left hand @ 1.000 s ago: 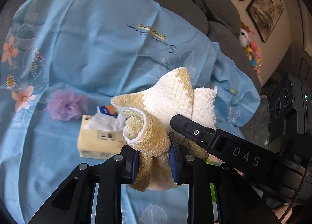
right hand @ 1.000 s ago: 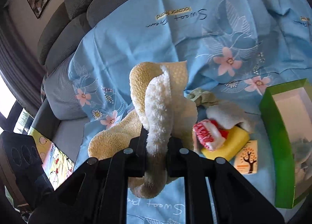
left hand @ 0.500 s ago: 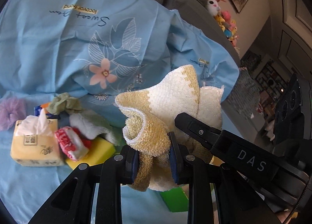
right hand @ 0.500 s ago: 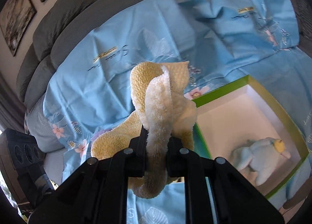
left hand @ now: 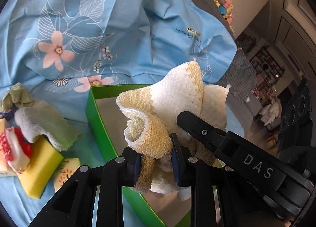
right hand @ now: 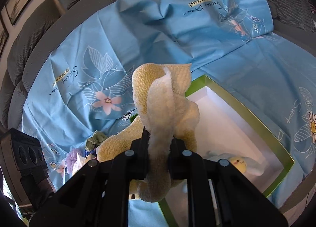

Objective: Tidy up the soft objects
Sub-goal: 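Carry the towel with the right gripper over the green box, then lower the towel into the box and open the right gripper, then move the right gripper to the small tree-print tissue pack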

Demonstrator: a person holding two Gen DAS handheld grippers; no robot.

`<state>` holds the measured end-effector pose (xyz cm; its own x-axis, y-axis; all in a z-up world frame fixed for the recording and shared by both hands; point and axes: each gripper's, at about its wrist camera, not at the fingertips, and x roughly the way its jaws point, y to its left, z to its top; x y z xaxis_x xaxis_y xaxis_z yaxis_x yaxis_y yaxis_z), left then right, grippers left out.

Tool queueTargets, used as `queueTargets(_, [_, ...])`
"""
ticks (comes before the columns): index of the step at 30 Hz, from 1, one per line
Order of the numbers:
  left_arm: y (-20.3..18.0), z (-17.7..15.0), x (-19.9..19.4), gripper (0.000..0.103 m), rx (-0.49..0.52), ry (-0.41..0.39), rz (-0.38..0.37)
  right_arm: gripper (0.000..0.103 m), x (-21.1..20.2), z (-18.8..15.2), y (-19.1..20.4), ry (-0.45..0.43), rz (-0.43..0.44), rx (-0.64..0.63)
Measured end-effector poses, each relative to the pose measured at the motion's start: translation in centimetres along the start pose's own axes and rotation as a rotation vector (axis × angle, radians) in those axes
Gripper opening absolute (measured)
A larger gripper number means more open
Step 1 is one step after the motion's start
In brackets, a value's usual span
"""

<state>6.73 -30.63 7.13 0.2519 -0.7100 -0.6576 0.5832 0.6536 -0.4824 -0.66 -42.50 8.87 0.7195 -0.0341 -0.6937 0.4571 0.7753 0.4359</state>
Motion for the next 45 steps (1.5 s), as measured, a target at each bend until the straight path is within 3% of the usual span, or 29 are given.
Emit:
queueTargets(9, [0.5,-0.2,3.3,0.026,-0.024,0.072,0.003,0.018,2.4,0.3,-2.4,0.042,-0.034,0.041])
queueTargets(17, [0.9,-0.7,4.0,0.026,-0.037,0.085,0.006,0.022,3.2,0.1,-3.2,0.060,-0.064,0.049])
queueTargets(20, [0.8,-0.6,3.9,0.027,-0.030,0.096,0.017,0.028,3.0,0.2,-2.9,0.043,-0.083,0.027])
queueTargets(23, [0.6,-0.6,3.2,0.032,-0.028,0.096,0.017,0.055,2.2,0.2,-2.7,0.015,-0.068,0.028])
queueTargets(24, [0.7,-0.6,2.9,0.038,-0.032,0.097,0.010,0.066,1.9,0.3,-2.6,0.006,-0.060,0.029])
queueTargets(26, [0.7,-0.6,2.0,0.048,-0.037,0.090,-0.004,0.069,1.2,0.4,-2.2,-0.013,-0.061,0.016])
queueTargets(28, [0.5,-0.5,1.0,0.063,-0.039,0.070,-0.003,0.082,0.2,0.5,-1.6,-0.033,-0.077,-0.008])
queueTargets(30, [0.5,-0.6,-0.4,0.067,-0.038,0.047,0.010,0.091,-0.9,0.4,-1.0,-0.060,-0.083,-0.018])
queueTargets(38, [2.6,-1.9,-5.9,0.075,-0.056,-0.010,0.114,0.102,-4.7,-0.6,1.3,-0.088,0.014,-0.037])
queueTargets(45, [7.0,-4.1,-10.5,0.075,-0.111,-0.053,0.246,0.102,-4.6,-3.5,4.6,0.014,0.096,-0.097])
